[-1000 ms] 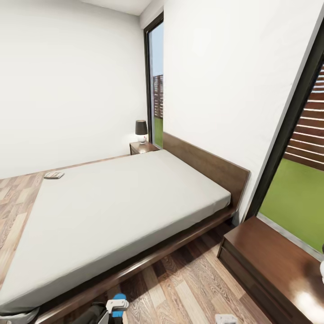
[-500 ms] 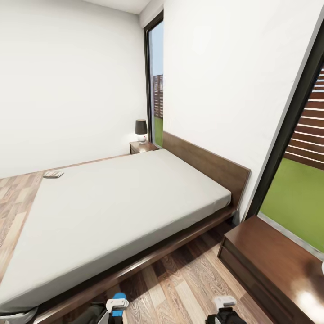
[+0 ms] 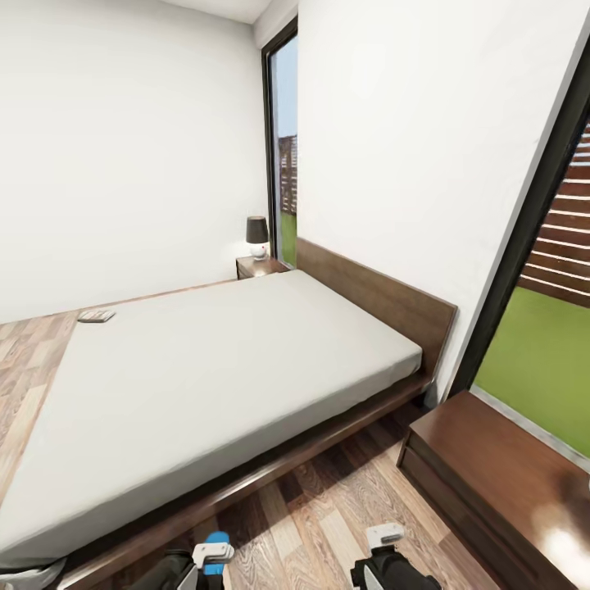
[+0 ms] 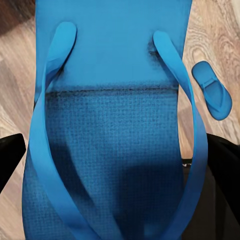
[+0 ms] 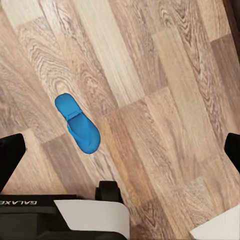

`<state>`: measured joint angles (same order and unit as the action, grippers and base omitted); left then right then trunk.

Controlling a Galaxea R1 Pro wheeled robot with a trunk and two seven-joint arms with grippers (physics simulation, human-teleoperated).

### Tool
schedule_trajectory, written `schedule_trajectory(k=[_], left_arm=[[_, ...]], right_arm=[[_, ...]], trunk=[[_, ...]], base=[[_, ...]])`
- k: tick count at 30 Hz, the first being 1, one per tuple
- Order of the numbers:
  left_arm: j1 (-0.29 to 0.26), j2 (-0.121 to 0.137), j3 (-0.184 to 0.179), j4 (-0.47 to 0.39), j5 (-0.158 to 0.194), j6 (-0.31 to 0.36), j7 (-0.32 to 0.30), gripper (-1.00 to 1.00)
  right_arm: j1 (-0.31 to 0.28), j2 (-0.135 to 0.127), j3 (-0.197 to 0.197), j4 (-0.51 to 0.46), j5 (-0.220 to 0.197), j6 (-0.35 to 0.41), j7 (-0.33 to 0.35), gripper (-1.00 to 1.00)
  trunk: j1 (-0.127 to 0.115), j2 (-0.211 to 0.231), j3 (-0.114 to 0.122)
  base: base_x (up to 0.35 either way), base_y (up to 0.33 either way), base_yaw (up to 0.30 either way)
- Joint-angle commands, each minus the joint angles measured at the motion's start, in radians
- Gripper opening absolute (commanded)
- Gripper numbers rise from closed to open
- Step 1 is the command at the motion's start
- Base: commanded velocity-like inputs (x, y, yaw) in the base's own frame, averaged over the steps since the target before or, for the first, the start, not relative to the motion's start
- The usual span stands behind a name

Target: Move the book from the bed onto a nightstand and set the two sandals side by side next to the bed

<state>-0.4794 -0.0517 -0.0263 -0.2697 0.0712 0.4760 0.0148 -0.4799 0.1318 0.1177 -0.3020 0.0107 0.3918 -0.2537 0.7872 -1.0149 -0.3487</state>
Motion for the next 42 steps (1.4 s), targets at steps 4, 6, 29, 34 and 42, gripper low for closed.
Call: schedule_trajectory(k=[4,6,29,34,42], left_arm=[[-0.001,0.001,-0.003,-0.003,0.007,0.006,0.002,-1.0],[-0.001,0.001,-0.003,-0.004,0.007,0.006,0.002,-1.0],[-0.001,0.001,-0.006,-0.009,0.006,0.016,0.005,-1.0],[-0.001,0.0,-0.007,-0.009,0.006,0.014,0.005,-1.0],[-0.001,0.001,-0.008,-0.008,0.006,0.011,0.005,-1.0]], right_arm=[[-0.001,0.011,0.028,-0.002,0.001,0.008,-0.004,1.0],[-0.002,0.013,0.032,-0.002,0.001,0.007,-0.004,1.0],[-0.002,0.008,0.038,0.006,0.0,-0.008,-0.002,1.0],[-0.002,0.008,0.042,0.008,0.0,-0.058,0.008,1.0],[-0.002,0.012,0.07,0.011,-0.001,-0.117,0.029,1.0]], trunk=[[0.016,-0.029,-0.014],[0.023,-0.043,-0.02],[0.096,-0.176,-0.08],[0.108,-0.197,-0.089],[0.127,-0.232,-0.105]], base=[[0.0,0.0,0.0],[0.0,0.0,0.0],[0.0,0.0,0.0],[0.0,0.0,0.0],[0.0,0.0,0.0]])
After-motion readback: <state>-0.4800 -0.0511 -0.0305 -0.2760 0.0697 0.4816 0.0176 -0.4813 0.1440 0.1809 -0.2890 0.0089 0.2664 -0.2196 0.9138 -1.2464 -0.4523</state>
